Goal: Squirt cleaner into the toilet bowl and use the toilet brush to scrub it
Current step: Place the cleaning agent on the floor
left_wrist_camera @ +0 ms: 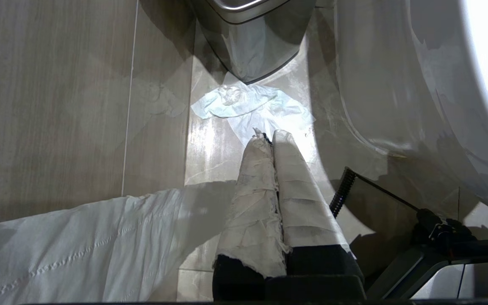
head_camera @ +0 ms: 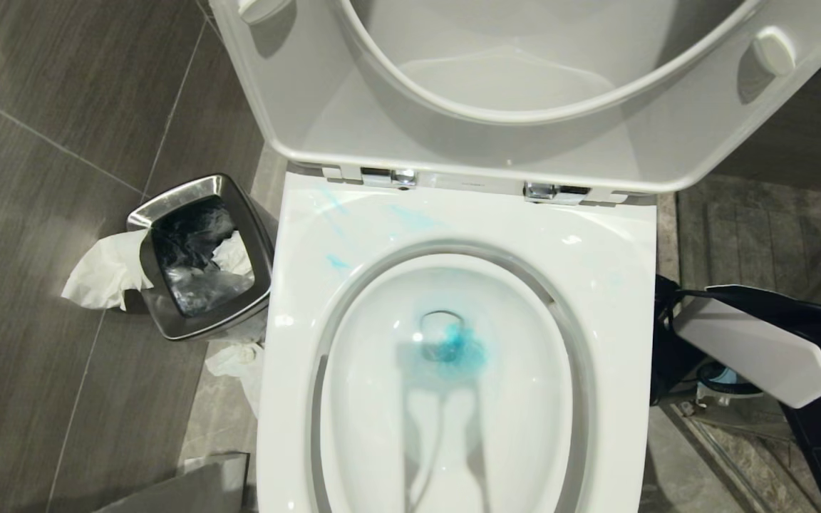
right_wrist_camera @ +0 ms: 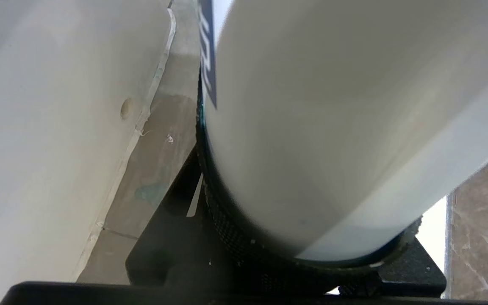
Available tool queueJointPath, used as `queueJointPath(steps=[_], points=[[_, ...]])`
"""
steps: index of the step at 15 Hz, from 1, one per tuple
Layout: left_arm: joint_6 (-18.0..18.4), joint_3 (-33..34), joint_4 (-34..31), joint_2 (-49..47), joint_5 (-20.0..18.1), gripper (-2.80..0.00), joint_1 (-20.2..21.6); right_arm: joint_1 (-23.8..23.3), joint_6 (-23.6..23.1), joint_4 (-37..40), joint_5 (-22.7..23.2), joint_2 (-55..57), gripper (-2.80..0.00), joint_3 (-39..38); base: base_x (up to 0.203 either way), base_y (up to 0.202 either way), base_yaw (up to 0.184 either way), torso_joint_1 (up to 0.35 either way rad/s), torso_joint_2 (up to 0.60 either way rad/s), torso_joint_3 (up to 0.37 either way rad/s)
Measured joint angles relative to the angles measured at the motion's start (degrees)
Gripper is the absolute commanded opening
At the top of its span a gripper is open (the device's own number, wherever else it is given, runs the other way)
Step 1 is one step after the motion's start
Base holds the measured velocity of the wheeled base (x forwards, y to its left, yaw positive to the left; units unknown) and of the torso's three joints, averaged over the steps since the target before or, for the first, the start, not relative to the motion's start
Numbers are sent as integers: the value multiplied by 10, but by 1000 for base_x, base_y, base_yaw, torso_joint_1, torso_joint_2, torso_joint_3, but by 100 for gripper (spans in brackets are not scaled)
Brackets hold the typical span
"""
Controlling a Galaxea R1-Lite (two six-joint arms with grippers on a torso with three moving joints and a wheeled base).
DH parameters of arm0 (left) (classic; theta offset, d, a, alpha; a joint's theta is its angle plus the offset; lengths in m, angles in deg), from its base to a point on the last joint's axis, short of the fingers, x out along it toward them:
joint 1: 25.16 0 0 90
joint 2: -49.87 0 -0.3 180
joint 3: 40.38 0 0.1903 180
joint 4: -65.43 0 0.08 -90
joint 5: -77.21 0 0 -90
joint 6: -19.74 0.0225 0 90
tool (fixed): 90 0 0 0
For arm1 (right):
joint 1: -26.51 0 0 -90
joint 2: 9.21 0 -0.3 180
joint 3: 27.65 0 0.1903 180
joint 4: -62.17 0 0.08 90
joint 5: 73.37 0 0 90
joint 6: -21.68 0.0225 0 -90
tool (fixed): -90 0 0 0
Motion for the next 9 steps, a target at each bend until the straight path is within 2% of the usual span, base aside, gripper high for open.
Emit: queueJointPath(steps=[9], points=[[2,0,0,0,-1,-280,0,1,1,2,-1,3,-280,2,0,0,0,0,0,0]])
